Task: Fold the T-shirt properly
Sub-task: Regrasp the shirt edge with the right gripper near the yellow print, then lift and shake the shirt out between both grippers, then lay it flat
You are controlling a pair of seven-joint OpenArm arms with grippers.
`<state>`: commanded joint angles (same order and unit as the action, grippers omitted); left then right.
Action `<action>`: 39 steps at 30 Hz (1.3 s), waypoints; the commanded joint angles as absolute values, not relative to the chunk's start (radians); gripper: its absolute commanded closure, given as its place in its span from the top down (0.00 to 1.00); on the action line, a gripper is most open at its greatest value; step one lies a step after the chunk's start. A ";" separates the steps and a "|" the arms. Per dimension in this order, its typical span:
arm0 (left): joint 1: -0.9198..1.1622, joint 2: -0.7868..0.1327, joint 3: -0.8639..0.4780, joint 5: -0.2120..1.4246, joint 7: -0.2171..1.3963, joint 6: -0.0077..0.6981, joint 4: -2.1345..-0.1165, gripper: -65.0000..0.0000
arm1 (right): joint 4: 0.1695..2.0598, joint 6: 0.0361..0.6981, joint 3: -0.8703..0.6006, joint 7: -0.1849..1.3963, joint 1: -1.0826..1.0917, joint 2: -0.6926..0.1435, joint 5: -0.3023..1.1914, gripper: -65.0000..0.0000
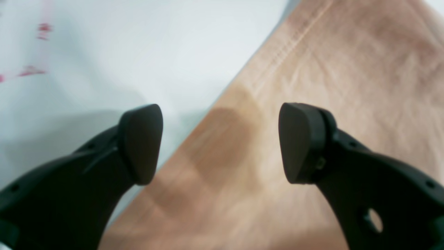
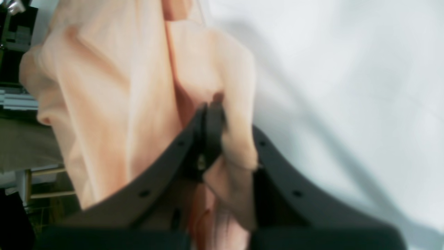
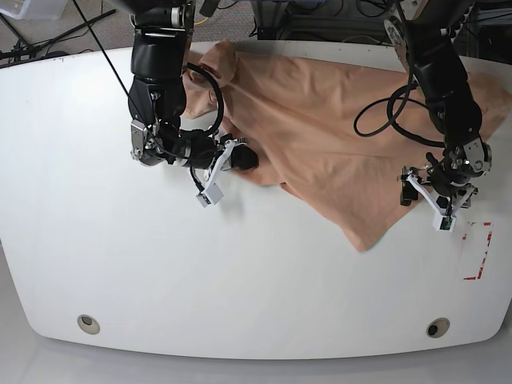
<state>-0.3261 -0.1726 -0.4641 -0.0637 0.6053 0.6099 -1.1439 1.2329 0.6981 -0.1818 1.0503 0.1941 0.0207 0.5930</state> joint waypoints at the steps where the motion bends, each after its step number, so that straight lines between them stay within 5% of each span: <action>1: -0.348 -0.173 -0.456 -0.064 0.604 0.610 -1.106 0.75 | 1.233 0.698 -0.182 1.050 0.194 0.021 0.593 0.00; 15: -0.378 -0.206 -0.214 -0.056 0.515 0.621 -0.949 0.75 | 1.234 0.698 -0.183 1.050 0.194 0.021 0.598 0.00; 18: -0.378 -0.206 -0.211 -0.056 0.515 0.687 -0.949 0.74 | 1.234 0.698 -0.183 1.050 0.194 0.021 0.598 0.00; 21: -0.378 -0.206 -0.208 -0.064 0.515 0.698 -0.947 0.57 | 1.234 0.698 -0.183 1.050 0.194 0.021 0.598 0.00; 27: -0.378 -0.208 -0.208 -0.064 0.513 0.698 -0.946 0.00 | 1.236 0.698 -0.183 1.050 0.196 0.021 0.596 0.00; 33: -0.377 -0.217 -0.219 -0.058 0.513 0.698 -1.000 0.00 | 1.357 0.698 -0.185 1.050 0.203 0.012 0.591 0.00; 39: -0.271 -0.220 -0.292 -0.056 0.515 0.698 -1.291 0.00 | 1.383 0.698 -0.182 1.038 0.278 -0.062 0.591 0.00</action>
<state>-0.2708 -0.2202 -0.2923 -0.0560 0.5148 0.6981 -1.2912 1.3832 0.6981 -0.1818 1.0380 0.2785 -0.0621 0.5915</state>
